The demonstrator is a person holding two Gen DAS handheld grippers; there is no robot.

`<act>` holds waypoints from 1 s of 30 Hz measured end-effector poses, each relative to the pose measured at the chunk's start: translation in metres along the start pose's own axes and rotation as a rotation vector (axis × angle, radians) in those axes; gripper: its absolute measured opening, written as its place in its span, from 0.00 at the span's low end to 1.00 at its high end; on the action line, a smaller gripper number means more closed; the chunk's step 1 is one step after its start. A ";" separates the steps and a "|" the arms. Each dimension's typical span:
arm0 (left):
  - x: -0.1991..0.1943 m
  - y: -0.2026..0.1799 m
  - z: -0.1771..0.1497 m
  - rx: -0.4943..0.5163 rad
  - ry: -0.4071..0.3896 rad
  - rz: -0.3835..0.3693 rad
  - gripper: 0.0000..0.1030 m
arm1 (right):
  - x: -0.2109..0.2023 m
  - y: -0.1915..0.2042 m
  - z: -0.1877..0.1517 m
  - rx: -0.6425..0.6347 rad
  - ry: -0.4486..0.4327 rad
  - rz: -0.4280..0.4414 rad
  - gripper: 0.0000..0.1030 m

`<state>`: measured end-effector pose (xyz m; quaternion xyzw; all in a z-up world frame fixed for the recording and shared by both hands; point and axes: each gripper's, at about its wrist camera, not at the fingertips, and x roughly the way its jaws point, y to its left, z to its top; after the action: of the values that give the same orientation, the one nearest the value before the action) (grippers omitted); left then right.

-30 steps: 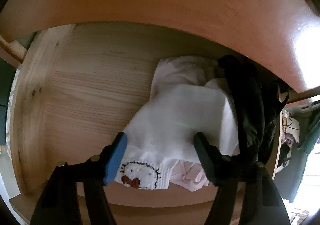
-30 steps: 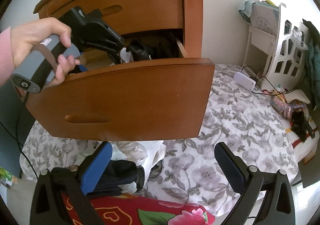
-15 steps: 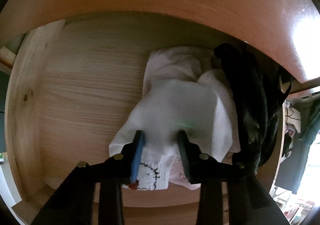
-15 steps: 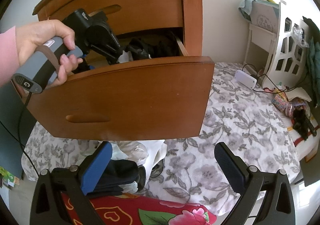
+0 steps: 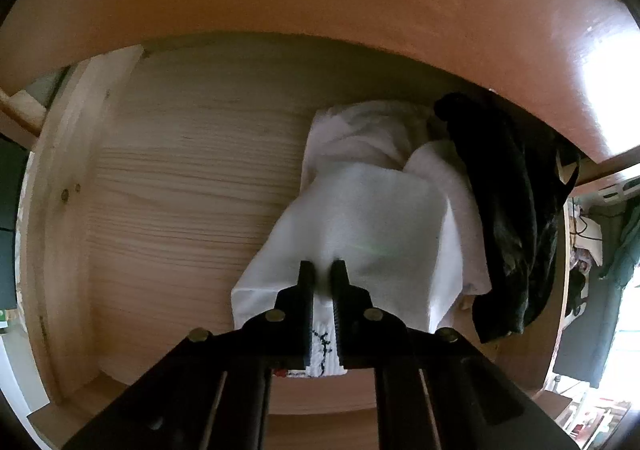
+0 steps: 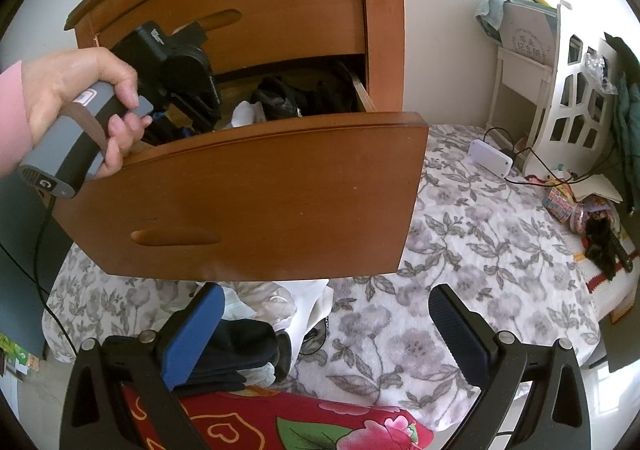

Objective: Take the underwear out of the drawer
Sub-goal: 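Lift the white Hello Kitty cloth up out of the drawer with the left tool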

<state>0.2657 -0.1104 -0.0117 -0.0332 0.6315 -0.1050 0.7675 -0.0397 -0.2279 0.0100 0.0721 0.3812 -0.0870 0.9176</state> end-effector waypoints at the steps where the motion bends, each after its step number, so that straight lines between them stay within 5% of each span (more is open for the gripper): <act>1: -0.001 0.001 0.000 -0.001 -0.004 0.001 0.07 | 0.000 0.000 0.000 0.000 0.000 0.000 1.00; 15: -0.070 0.028 -0.043 -0.009 -0.258 0.000 0.04 | -0.002 0.001 0.000 -0.004 -0.006 -0.015 1.00; 30: -0.135 0.061 -0.137 -0.104 -0.575 -0.259 0.04 | -0.002 0.005 0.001 -0.020 -0.012 -0.046 1.00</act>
<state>0.1148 -0.0123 0.0799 -0.1806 0.3837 -0.1558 0.8921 -0.0398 -0.2225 0.0124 0.0536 0.3780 -0.1048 0.9183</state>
